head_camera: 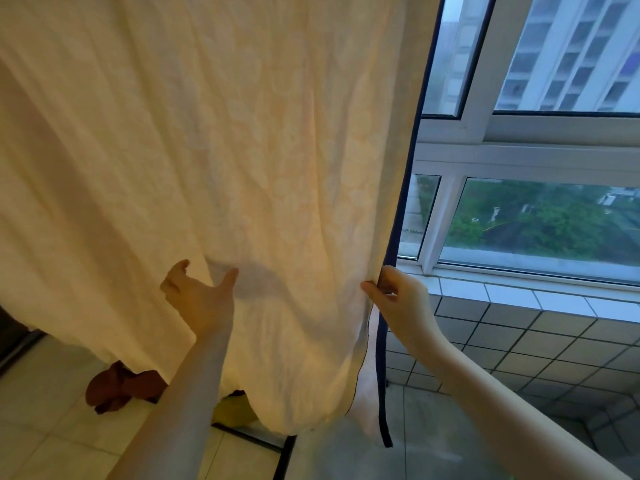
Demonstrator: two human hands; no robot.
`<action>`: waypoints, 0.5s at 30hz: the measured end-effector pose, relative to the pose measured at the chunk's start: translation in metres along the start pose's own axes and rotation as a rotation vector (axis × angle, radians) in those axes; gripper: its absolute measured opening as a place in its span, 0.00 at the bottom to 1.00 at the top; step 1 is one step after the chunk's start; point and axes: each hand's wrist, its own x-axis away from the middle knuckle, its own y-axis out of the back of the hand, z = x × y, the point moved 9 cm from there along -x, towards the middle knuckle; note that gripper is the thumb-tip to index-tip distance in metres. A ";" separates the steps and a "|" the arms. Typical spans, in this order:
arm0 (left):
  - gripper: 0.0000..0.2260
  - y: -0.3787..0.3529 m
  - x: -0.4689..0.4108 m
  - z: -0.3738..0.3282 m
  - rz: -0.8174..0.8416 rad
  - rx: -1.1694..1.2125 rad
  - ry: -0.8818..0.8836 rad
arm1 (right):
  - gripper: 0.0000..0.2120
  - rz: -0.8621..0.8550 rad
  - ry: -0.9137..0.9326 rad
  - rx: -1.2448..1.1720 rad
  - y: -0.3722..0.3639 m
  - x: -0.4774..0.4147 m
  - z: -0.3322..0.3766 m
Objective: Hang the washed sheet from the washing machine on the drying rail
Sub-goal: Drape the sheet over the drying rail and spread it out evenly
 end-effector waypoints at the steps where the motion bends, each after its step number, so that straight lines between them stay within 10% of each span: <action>1: 0.40 -0.004 -0.008 0.008 0.046 -0.005 0.046 | 0.02 0.000 -0.004 0.008 -0.002 -0.001 0.000; 15: 0.09 -0.028 -0.023 -0.001 0.108 -0.192 -0.072 | 0.05 -0.024 -0.015 0.064 -0.003 -0.004 -0.003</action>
